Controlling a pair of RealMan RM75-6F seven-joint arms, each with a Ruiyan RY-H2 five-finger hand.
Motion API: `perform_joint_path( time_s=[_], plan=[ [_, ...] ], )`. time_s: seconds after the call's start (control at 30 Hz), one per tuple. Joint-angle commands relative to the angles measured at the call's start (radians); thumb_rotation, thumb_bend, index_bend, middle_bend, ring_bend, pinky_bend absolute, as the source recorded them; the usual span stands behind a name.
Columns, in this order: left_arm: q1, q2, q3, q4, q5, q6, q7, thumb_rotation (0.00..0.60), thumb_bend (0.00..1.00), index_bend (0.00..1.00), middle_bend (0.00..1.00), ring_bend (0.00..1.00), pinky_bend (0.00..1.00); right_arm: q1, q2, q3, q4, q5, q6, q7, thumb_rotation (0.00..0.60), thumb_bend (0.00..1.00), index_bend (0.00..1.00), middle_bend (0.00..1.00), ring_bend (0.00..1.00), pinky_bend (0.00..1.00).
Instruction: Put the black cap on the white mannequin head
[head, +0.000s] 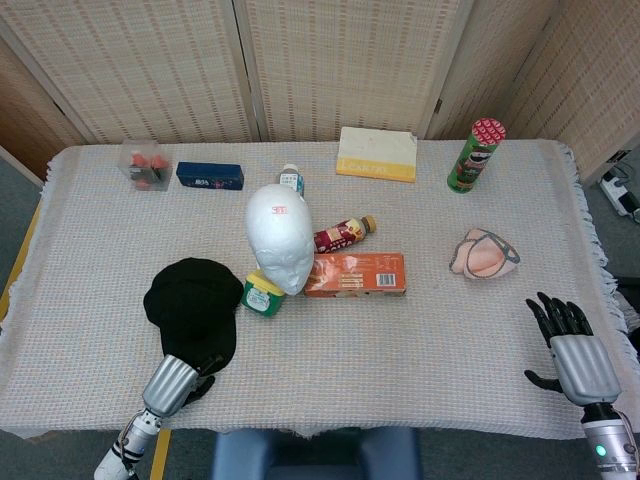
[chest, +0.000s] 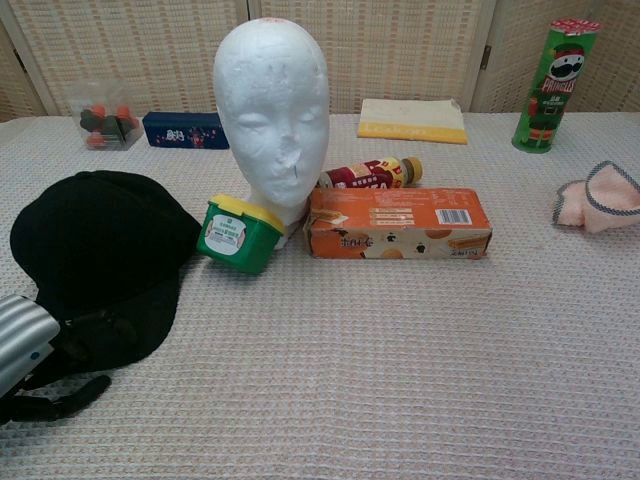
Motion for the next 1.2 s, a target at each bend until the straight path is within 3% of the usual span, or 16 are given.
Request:
perform_joint_path(
  time_s=[0.03,0.5,0.87,1.2],
  plan=[
    [-0.006,-0.003,-0.002,0.008,-0.012,-0.01,0.001,0.6,0.33,0.4,1.0,0.99,1.0,0.002,0.003,-0.003,-0.003,0.001,-0.007,0.0,0.6,0.02,0.0,0.0,0.0,0.0],
    [-0.019,0.008,-0.013,0.027,-0.064,-0.019,0.017,0.6,0.36,0.41,1.0,0.99,1.0,0.007,0.018,-0.016,-0.016,-0.009,-0.024,0.016,0.6,0.02,0.0,0.0,0.0,0.0],
    [-0.027,0.037,-0.046,0.026,-0.119,-0.012,0.012,0.6,0.46,0.56,1.0,0.99,1.0,0.01,0.027,-0.028,-0.024,-0.027,-0.032,0.029,0.6,0.03,0.0,0.0,0.0,0.0],
    [-0.06,0.055,-0.093,0.017,-0.173,0.021,-0.004,0.6,0.47,0.63,1.0,0.99,1.0,0.01,0.037,-0.038,-0.031,-0.047,-0.03,0.047,0.6,0.03,0.0,0.0,0.0,0.0]
  ],
)
